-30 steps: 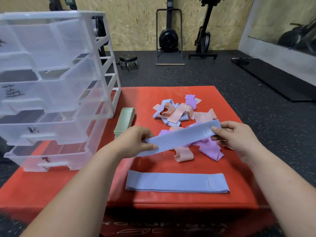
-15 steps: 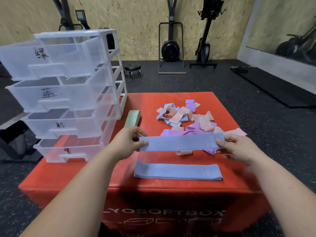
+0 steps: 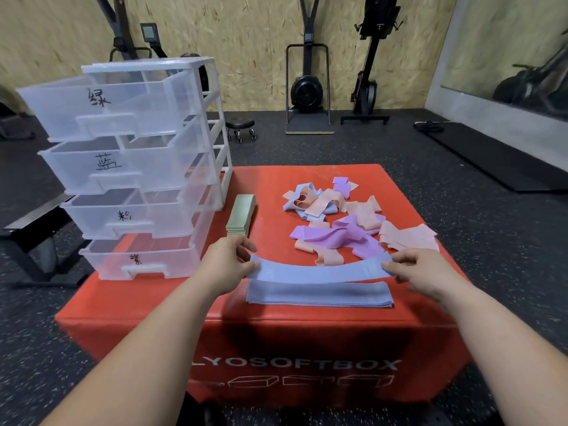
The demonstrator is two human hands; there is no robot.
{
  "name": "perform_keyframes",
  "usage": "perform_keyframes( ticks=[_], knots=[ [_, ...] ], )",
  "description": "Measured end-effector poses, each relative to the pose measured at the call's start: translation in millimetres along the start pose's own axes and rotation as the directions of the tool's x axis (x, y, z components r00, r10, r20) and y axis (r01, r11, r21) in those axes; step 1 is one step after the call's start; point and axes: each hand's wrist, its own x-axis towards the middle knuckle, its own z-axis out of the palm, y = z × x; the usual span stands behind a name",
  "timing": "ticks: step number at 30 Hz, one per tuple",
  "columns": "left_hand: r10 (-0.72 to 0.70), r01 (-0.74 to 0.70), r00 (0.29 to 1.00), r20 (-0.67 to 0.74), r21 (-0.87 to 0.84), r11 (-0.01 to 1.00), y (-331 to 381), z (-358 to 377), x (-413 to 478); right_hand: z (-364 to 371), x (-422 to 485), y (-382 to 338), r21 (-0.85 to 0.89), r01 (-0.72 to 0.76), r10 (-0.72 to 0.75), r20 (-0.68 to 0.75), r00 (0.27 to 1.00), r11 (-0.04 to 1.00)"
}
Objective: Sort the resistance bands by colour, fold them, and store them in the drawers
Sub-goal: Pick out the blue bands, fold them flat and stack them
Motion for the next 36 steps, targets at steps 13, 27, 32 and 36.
perform_keyframes(
  ticks=[13, 27, 32, 36],
  knots=[
    [0.07, -0.112, 0.989, 0.131, 0.347, 0.931, -2.1, 21.3, -8.3, 16.4, 0.0, 14.0, -0.593, 0.18, -0.186, 0.05, 0.981, 0.785],
    [0.114, -0.276, 0.907, 0.406, 0.366, 0.889, -4.3, 8.9, -7.4, -0.5, 2.0, 13.7, -0.655, 0.431, -0.206, 0.394, 0.895, 0.621],
    [0.112, -0.285, 0.914, 0.391, 0.418, 0.863, -6.7, 12.7, -7.2, 4.5, 4.2, 18.7, -0.673, 0.456, -0.233, 0.398, 0.887, 0.583],
    [0.12, -0.291, 0.912, 0.393, 0.412, 0.864, -7.3, 12.3, -8.0, 3.7, 6.4, 18.7, -0.678, 0.453, -0.227, 0.399, 0.888, 0.579]
  ],
)
